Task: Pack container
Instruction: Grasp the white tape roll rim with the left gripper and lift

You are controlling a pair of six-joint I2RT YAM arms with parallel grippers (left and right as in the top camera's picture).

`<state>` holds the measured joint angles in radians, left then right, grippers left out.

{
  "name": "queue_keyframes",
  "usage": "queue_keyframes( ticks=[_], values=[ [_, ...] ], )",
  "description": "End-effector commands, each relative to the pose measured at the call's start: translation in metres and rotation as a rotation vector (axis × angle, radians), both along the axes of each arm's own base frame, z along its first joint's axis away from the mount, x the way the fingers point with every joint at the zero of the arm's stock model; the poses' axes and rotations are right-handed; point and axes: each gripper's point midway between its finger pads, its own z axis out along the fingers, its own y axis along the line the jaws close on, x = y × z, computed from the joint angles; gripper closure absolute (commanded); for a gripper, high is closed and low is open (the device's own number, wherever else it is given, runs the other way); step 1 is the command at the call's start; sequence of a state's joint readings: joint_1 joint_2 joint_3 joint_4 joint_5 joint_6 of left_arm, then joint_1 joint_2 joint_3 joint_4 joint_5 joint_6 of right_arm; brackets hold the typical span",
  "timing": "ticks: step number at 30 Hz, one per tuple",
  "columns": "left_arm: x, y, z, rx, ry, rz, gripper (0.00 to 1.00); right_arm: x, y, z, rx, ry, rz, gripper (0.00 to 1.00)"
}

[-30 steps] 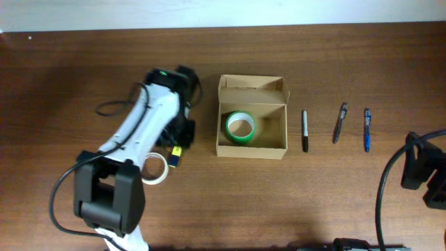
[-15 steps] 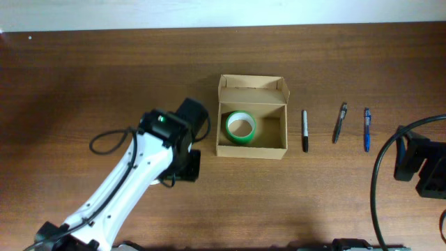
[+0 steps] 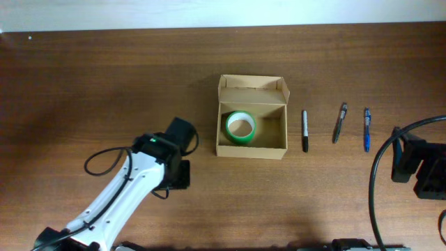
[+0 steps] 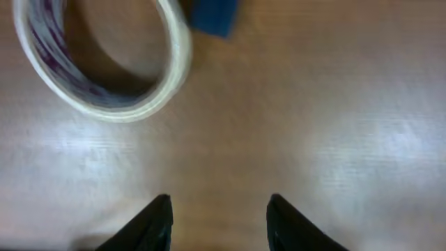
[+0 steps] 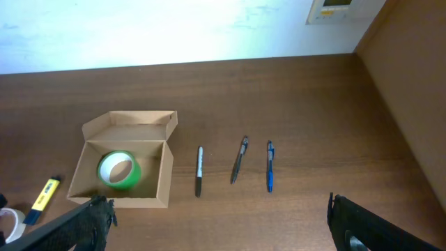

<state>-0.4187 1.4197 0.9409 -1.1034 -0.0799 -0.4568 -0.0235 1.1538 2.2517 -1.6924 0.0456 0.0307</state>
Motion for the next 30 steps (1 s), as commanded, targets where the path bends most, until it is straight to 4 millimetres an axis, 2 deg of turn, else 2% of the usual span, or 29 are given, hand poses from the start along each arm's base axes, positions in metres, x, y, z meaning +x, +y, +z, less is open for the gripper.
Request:
queue_keyframes(
  ticks=[1,5,10,19,26,30],
  values=[
    [0.008,0.023,-0.009,0.022,-0.034,0.038,0.57,-0.004,-0.001,0.001,-0.001,-0.007,-0.01,0.01],
    [0.022,0.037,-0.02,0.008,-0.083,0.054,0.58,-0.004,-0.001,0.002,0.0,-0.009,-0.01,0.01],
    [0.031,0.045,-0.032,-0.004,-0.132,0.07,0.58,-0.004,-0.001,0.002,0.001,-0.009,-0.007,0.01],
    [0.027,0.044,-0.05,-0.023,-0.142,0.046,0.58,-0.004,0.0,0.002,0.001,-0.009,-0.007,0.01],
    [0.027,0.041,-0.052,-0.041,-0.144,0.022,0.58,-0.004,0.0,0.002,0.001,-0.009,-0.007,0.01],
    [0.027,0.04,-0.053,-0.045,-0.143,0.009,0.65,-0.005,0.0,0.002,0.003,-0.01,-0.004,0.01]
  ],
)
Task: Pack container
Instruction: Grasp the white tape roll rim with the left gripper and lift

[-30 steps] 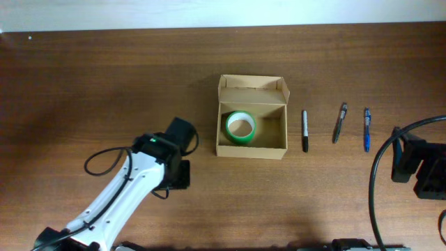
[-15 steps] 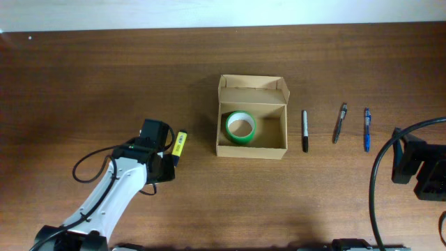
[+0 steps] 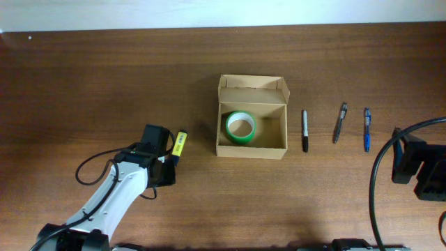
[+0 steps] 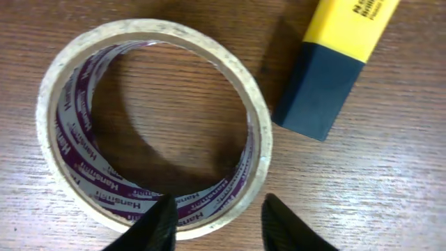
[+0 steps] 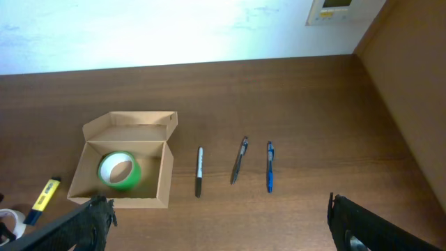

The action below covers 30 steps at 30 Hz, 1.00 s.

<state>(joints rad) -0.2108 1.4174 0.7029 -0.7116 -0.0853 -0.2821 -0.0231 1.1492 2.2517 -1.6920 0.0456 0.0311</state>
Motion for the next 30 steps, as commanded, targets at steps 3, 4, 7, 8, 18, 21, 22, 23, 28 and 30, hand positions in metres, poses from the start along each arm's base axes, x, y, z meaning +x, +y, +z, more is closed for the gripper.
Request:
queue_keyframes(
  ticks=[3,4,7,8,18,21,22,23,28,30],
  values=[
    [-0.003,-0.001,-0.001,-0.012,0.001,-0.036,0.72,-0.005,0.0,0.002,0.003,-0.009,-0.004,0.01],
    [-0.003,-0.001,-0.001,-0.011,0.003,-0.036,0.73,-0.005,0.0,0.002,0.003,-0.011,-0.004,0.01],
    [-0.002,-0.002,-0.002,-0.011,0.0,-0.04,0.74,-0.008,0.0,0.003,0.003,-0.02,-0.004,0.01],
    [-0.001,-0.002,-0.002,-0.012,-0.004,-0.039,0.74,-0.009,0.0,0.004,0.003,-0.023,-0.004,0.01],
    [-0.001,0.0,-0.014,0.003,0.025,-0.049,0.76,-0.013,0.0,0.005,0.003,-0.033,-0.004,0.01],
    [-0.001,0.0,-0.018,0.005,0.038,-0.049,0.82,-0.013,0.0,0.005,0.003,-0.033,-0.004,0.01],
    [-0.001,0.0,-0.019,0.005,0.038,-0.049,0.83,-0.013,0.0,0.005,0.003,-0.033,-0.004,0.01],
    [0.0,-0.001,-0.02,0.005,0.038,-0.053,0.86,-0.013,0.0,0.005,0.002,-0.033,-0.004,0.01],
    [0.001,-0.001,-0.021,0.006,0.036,-0.057,0.98,-0.013,0.0,0.005,0.002,-0.033,-0.004,0.01],
    [0.001,-0.001,-0.021,0.007,0.037,-0.065,0.98,-0.013,0.0,0.005,0.002,-0.034,-0.004,0.01]
  ],
)
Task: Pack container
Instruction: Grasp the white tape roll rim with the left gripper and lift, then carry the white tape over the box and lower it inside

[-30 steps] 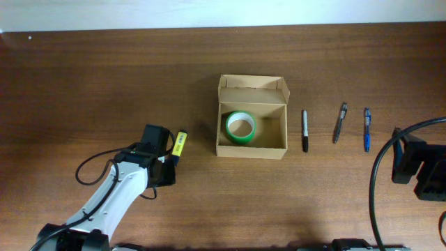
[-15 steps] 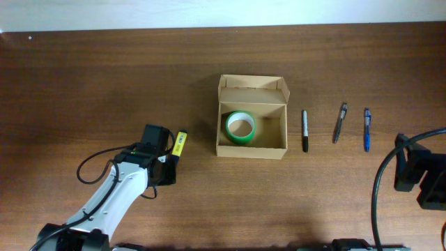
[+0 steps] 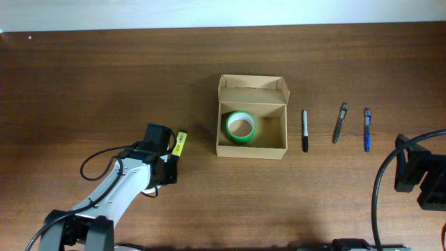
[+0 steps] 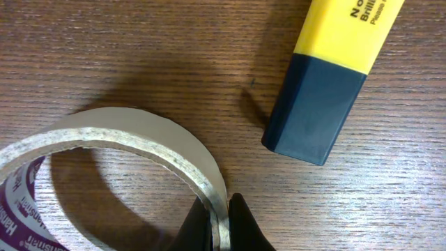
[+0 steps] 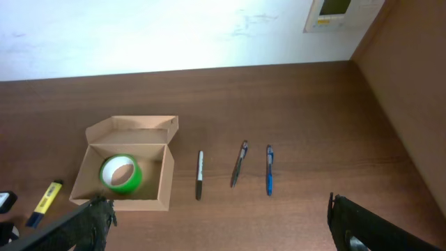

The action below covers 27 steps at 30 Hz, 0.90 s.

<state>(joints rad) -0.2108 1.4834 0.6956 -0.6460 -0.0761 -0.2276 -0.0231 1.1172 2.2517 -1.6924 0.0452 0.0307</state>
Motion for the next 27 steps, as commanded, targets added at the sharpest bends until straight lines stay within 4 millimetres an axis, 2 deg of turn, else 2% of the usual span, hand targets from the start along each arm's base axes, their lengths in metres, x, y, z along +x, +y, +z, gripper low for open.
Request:
queue_keyframes(
  ticks=[1,4,7,10,13,15,17,19,23,27],
  values=[
    [-0.005,0.002,-0.006,0.006,0.023,-0.01,0.99,-0.002,0.0,0.001,0.003,-0.002,-0.005,0.01],
    [-0.002,0.001,-0.001,0.005,0.021,-0.009,0.98,-0.002,0.0,0.001,0.003,-0.002,-0.005,0.01],
    [0.009,-0.001,0.019,0.0,-0.007,-0.009,0.98,-0.002,0.0,0.0,0.003,-0.002,-0.005,0.01],
    [0.036,-0.007,0.067,-0.02,-0.103,-0.01,0.98,-0.002,0.0,0.001,0.003,-0.002,-0.005,0.01],
    [0.066,-0.012,0.139,-0.045,-0.25,-0.008,0.99,-0.002,-0.001,0.001,0.001,-0.002,-0.009,0.01],
    [0.077,-0.012,0.189,-0.052,-0.342,-0.003,0.98,-0.002,-0.001,0.0,0.001,-0.002,-0.009,0.01],
    [0.078,-0.012,0.229,-0.064,-0.4,0.0,0.98,-0.002,-0.001,0.0,0.001,-0.002,-0.009,0.01],
    [0.073,-0.011,0.253,-0.068,-0.424,0.005,0.98,-0.002,-0.001,0.001,0.001,-0.002,-0.009,0.01],
    [0.059,-0.004,0.285,-0.025,-0.477,0.043,0.98,-0.002,-0.001,0.001,-0.001,-0.002,-0.011,0.01],
    [0.062,-0.009,0.321,-0.065,-0.577,0.063,0.98,-0.002,-0.001,0.001,-0.001,-0.002,-0.011,0.01]
  ],
)
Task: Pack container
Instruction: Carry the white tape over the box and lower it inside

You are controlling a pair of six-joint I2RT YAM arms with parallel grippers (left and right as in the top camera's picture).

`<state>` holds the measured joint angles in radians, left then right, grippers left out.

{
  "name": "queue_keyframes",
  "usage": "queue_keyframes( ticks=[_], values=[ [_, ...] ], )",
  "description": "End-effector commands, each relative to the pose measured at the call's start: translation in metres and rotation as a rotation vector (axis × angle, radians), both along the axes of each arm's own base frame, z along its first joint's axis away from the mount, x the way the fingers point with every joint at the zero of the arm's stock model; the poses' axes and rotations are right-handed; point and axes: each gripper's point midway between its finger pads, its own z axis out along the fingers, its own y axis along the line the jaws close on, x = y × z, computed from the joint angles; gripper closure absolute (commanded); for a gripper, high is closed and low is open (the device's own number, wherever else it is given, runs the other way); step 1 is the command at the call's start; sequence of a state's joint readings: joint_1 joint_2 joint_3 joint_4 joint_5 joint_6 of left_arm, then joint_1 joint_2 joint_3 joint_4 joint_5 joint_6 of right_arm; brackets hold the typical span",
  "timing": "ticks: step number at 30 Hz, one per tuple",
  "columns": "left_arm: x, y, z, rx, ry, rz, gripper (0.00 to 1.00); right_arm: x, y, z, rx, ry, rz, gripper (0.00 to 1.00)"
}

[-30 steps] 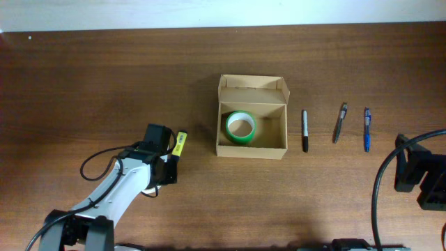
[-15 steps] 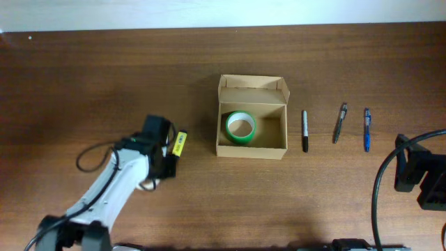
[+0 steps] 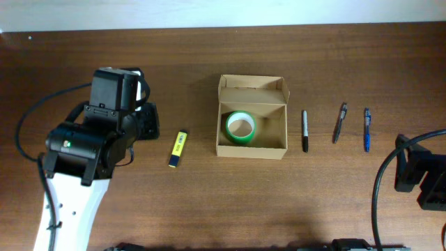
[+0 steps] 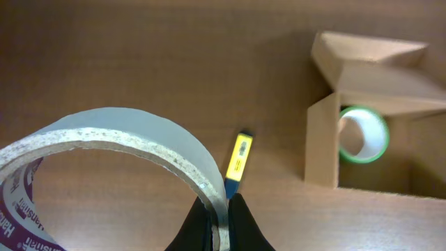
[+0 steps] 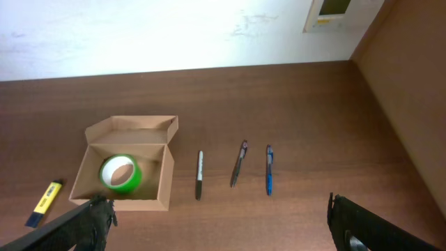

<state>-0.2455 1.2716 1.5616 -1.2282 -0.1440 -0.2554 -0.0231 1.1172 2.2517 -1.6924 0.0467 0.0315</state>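
Note:
My left gripper [image 4: 219, 230] is shut on the rim of a whitish tape roll [image 4: 104, 139] with purple print inside, held high above the table. In the overhead view the left arm [image 3: 94, 139] hides the roll. Below lie a yellow highlighter [image 3: 178, 148] and, to its right, the open cardboard box [image 3: 272, 125] with a green tape roll [image 3: 240, 127] inside. My right gripper [image 5: 216, 209] stands open, high over the table's right side, with nothing between its fingers.
Right of the box lie a black marker [image 3: 304, 130], a grey pen [image 3: 339, 123] and a blue pen [image 3: 366, 129], side by side. The box's flaps [image 3: 252, 84] stand open at the far side. A wall runs along the table's far edge.
The left gripper, then shut on the tape roll down on the table beside the highlighter, is now high above the table with the roll in it. The right arm has not moved.
The left gripper was open low over the table, just off the tape roll. Then it stood open over the roll's rim, next to the highlighter. Then it was shut on the rim, and now it holds the roll high up, left of the box.

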Motion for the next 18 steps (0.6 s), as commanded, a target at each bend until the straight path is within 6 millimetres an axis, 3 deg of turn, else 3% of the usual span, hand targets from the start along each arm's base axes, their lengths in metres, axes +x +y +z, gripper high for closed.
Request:
queue_keyframes(
  ticks=[1,5,9,12,18],
  values=[
    [0.008,0.002,0.038,-0.025,-0.107,0.049,0.98,-0.002,-0.001,0.001,-0.001,-0.002,-0.009,0.01],
    [0.028,0.0,0.072,-0.036,-0.19,0.059,0.98,-0.002,-0.001,0.001,0.0,-0.002,-0.009,0.01],
    [0.061,-0.007,0.08,-0.033,-0.204,0.065,0.98,-0.002,-0.001,0.001,0.0,-0.002,-0.009,0.01],
    [0.091,-0.022,0.068,-0.057,-0.176,0.038,0.98,-0.002,-0.001,0.0,0.0,-0.002,-0.009,0.01],
    [0.142,-0.077,0.023,-0.173,-0.083,-0.095,0.98,-0.005,-0.001,0.002,0.0,-0.01,-0.009,0.01]
  ],
)
